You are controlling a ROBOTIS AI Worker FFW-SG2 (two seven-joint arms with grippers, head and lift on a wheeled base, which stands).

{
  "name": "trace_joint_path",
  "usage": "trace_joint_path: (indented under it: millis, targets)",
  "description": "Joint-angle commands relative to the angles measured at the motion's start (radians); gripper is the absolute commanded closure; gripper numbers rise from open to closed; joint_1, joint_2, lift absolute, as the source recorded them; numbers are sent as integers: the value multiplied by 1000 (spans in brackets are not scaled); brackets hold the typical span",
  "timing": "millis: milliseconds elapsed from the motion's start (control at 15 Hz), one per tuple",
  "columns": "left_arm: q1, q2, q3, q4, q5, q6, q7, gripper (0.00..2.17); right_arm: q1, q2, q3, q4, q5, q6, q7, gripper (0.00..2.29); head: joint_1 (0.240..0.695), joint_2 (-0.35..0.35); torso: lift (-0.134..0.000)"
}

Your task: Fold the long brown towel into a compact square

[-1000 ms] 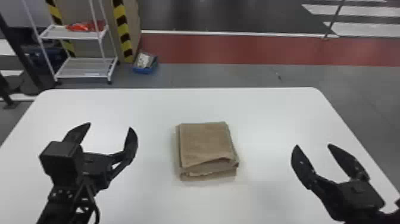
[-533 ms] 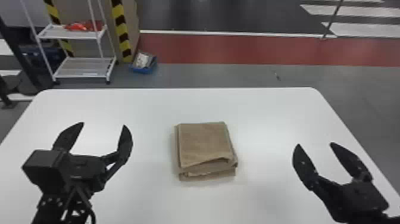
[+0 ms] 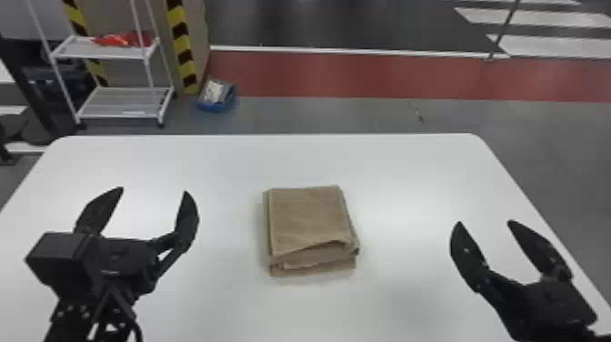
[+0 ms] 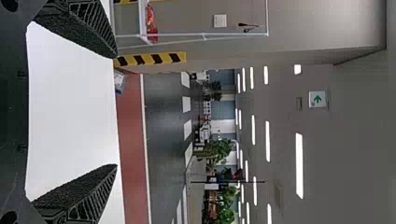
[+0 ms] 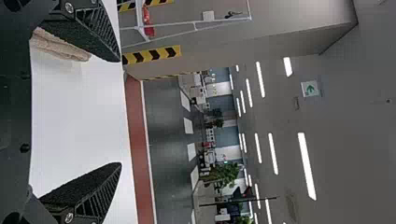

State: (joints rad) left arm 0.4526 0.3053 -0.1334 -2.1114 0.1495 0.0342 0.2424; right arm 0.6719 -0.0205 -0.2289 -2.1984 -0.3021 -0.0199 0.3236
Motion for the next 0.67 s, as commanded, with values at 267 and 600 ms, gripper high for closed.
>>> trace_joint_path:
  millis: [267, 600]
  targets:
    - [1, 3, -2, 1, 8, -1, 0, 43, 0, 2, -7, -6, 0, -2, 0, 90, 695, -72, -123]
    - [1, 3, -5, 1, 8, -1, 0, 43, 2, 2, -10, -6, 0, -8, -8, 90, 695, -75, -123]
